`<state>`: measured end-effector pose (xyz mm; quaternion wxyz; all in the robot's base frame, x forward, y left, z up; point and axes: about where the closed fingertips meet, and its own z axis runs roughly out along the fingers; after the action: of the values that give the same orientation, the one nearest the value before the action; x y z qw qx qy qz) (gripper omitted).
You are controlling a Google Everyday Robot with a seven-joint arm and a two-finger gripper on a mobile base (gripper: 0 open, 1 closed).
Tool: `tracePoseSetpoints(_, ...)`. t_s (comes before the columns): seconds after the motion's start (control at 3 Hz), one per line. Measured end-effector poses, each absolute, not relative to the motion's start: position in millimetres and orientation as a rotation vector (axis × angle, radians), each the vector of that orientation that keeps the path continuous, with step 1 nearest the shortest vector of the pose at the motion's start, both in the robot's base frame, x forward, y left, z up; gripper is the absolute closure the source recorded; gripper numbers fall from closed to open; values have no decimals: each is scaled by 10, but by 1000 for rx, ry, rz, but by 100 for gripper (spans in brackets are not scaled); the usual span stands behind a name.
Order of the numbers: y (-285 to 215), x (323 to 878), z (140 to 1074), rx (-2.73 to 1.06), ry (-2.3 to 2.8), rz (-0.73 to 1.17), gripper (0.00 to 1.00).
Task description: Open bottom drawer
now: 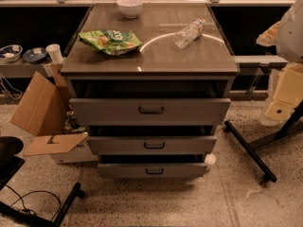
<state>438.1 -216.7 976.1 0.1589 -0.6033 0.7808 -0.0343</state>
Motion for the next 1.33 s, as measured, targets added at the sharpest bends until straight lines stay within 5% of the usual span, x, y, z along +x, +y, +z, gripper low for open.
tracePoseSetpoints(0.67, -2254, 4201, 9352, -1679, 2273, -70, 0)
tracePoseSetpoints(1.33, -2640, 3949, 7983, -1633, 2424, -101, 0)
